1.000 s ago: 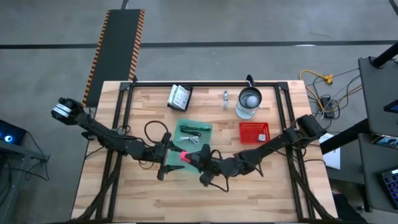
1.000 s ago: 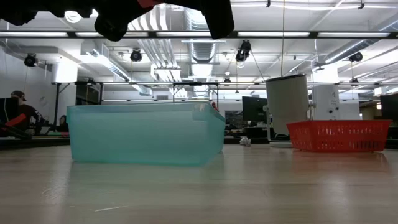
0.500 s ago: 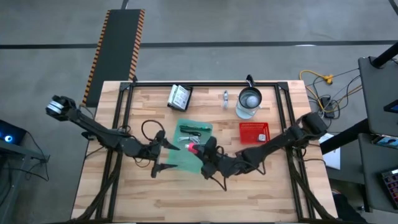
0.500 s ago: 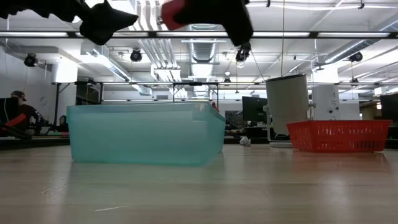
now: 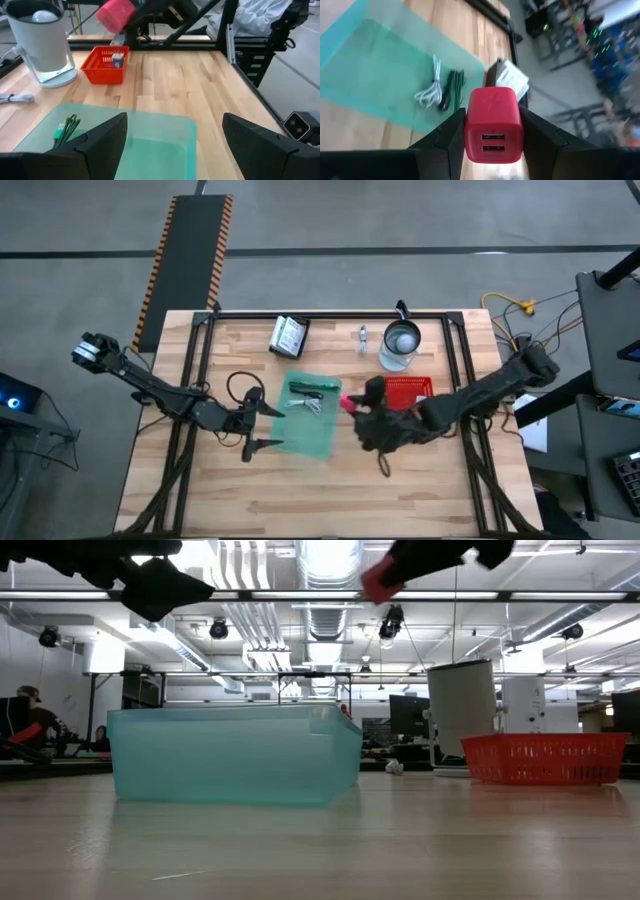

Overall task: Pick and place items into bin
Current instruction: Put the pink charger adapter into the red basket

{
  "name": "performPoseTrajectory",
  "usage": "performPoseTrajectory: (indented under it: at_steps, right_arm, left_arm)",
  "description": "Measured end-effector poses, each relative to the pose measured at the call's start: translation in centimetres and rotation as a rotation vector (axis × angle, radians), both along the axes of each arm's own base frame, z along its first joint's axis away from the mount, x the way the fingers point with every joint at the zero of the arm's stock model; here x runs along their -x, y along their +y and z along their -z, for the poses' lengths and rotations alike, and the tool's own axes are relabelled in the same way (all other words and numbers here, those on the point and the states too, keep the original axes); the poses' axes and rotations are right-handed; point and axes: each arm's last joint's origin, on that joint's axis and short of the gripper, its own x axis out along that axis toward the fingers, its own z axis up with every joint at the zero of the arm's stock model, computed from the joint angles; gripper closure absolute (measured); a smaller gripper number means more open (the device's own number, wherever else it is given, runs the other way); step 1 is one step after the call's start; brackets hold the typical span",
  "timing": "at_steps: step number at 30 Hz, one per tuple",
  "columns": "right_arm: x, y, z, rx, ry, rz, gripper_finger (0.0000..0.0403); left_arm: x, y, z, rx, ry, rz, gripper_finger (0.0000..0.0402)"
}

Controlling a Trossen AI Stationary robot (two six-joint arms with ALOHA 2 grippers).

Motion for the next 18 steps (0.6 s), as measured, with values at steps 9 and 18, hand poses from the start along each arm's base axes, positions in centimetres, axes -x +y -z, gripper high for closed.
performPoseTrajectory:
  at_steps: [9, 18]
  right_arm:
    - [4.3, -1.7, -2.6, -0.224, -0.001, 0.09, 0.0261]
    - [7.5, -3.1, -5.0, -0.413, -0.102, 0.176, 0.0261]
  left_arm:
    - [0.1, 0.3, 0.0, -0.164, -0.005, -0.062, 0.0094]
    - [0.4, 1.0, 0.9, -0.269, 0.014, -0.227, 0.0094]
